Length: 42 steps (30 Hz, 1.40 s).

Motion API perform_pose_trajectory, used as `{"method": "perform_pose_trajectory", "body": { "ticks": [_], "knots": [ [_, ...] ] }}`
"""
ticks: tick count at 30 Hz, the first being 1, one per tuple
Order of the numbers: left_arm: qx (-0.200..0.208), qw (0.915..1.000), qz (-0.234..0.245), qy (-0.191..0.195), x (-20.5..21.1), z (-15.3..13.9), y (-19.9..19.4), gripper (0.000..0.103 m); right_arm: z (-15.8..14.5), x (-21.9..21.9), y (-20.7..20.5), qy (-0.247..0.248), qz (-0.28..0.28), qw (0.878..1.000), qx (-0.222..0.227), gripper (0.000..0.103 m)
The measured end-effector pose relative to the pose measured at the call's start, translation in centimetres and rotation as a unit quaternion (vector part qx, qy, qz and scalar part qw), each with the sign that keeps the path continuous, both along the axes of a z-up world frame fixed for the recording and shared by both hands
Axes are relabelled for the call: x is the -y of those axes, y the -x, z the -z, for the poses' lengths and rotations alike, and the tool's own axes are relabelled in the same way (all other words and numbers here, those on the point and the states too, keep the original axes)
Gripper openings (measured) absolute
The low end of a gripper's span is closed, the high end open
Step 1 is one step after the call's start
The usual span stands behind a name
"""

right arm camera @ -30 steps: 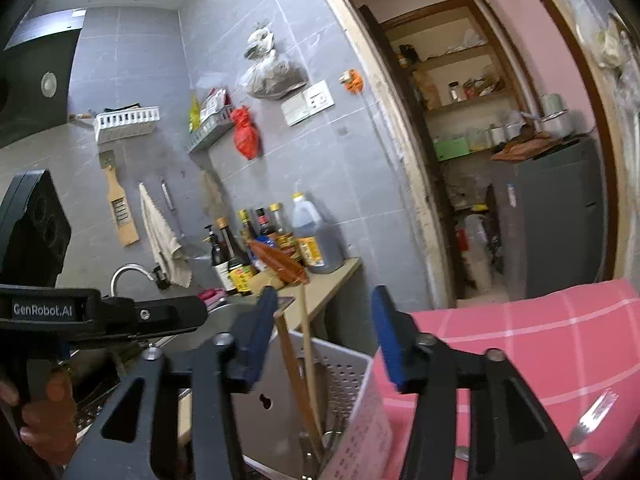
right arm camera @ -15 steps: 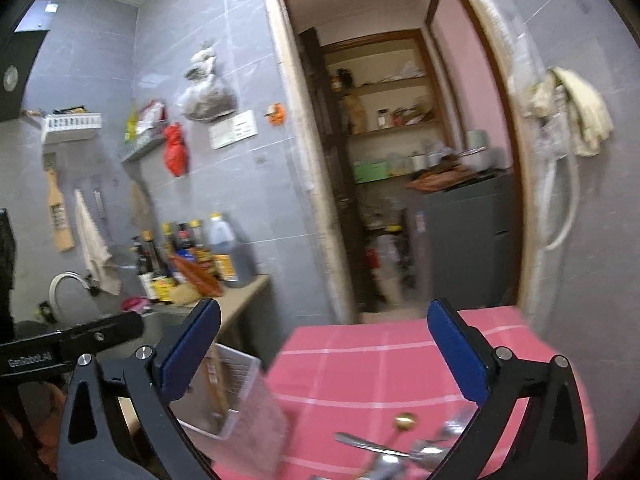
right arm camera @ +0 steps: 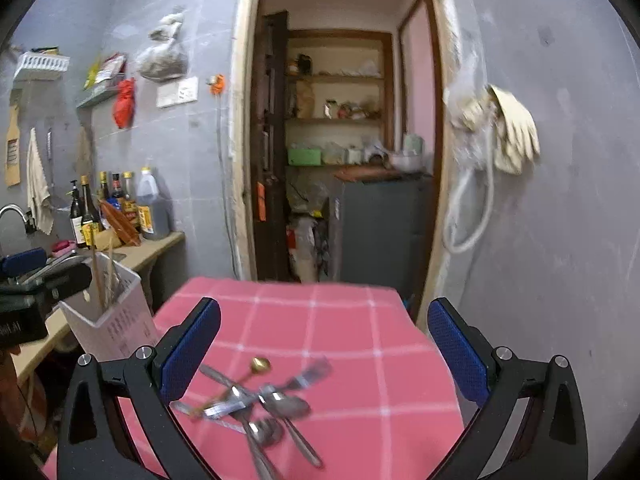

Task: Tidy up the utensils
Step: 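Withdraw both open tools back over the cutlery pile, then close the right tool on a metal spoon handle and lift it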

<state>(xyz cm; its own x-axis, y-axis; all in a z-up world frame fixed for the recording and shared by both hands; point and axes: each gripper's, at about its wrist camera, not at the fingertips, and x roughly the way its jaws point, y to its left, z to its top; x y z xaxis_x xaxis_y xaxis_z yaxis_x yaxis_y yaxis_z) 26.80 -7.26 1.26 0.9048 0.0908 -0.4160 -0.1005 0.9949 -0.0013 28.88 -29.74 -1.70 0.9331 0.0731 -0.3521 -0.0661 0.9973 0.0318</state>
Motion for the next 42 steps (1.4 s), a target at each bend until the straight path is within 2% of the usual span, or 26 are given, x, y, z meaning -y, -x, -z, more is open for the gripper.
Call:
{"method": "perform_pose_trajectory", "body": {
  "ticks": [2,4,7,12,17,18,20,21,23,29,31,33,39,42],
  "knots": [
    [-0.016,0.9996,0.004,-0.022,1.7,1.2,0.0,0.101,1.1,1.2,-0.3,0.004,0.007,0.999,-0.031,0.102],
    [-0.033,0.999,0.01,-0.029,2.7,2.4,-0.1,0.101,2.3,2.3,-0.5,0.013,0.01,0.998,-0.061,0.102],
    [-0.058,0.9978,0.018,-0.026,3.9,4.2,-0.4,0.101,3.9,3.7,-1.1,0.011,0.003,0.995,-0.098,0.102],
    [-0.099,0.9946,0.028,-0.018,5.2,7.1,-1.2,0.101,7.0,5.2,-2.4,-0.025,-0.018,0.987,-0.155,0.102],
    [-0.14,0.9895,0.035,0.001,6.0,9.7,-2.0,0.101,9.7,5.3,-3.3,-0.046,-0.057,0.979,-0.189,0.099],
    [-0.149,0.9881,0.037,0.007,6.0,10.2,-2.2,0.101,10.2,5.3,-3.4,-0.051,-0.069,0.977,-0.194,0.096],
    [-0.167,0.9847,0.044,0.02,6.1,11.2,-2.5,0.101,11.2,4.9,-3.8,-0.059,-0.09,0.972,-0.208,0.079],
    [-0.174,0.9831,0.05,0.028,6.1,11.6,-2.6,0.101,11.6,4.7,-4.1,-0.062,-0.098,0.97,-0.216,0.075],
    [-0.189,0.9791,0.057,0.048,6.0,12.4,-2.9,0.101,12.4,4.4,-4.5,-0.069,-0.113,0.964,-0.229,0.06],
    [-0.223,0.9693,0.063,0.082,6.1,14.4,-3.9,0.099,13.9,3.3,-5.4,-0.083,-0.153,0.951,-0.255,0.039],
    [-0.229,0.966,0.069,0.099,6.1,14.8,-4.0,0.095,14.4,2.8,-5.5,-0.093,-0.168,0.945,-0.266,0.033],
    [-0.237,0.9615,0.074,0.118,6.0,15.1,-4.2,0.086,14.8,2.5,-5.7,-0.097,-0.176,0.941,-0.274,0.028],
    [-0.272,0.9354,0.099,0.203,5.6,16.5,-5.1,0.063,15.3,1.9,-5.9,-0.105,-0.192,0.932,-0.29,0.017],
    [-0.286,0.9165,0.117,0.254,5.6,17.1,-5.4,0.055,15.3,1.9,-5.9,-0.11,-0.197,0.929,-0.294,0.011]
  ]
}}
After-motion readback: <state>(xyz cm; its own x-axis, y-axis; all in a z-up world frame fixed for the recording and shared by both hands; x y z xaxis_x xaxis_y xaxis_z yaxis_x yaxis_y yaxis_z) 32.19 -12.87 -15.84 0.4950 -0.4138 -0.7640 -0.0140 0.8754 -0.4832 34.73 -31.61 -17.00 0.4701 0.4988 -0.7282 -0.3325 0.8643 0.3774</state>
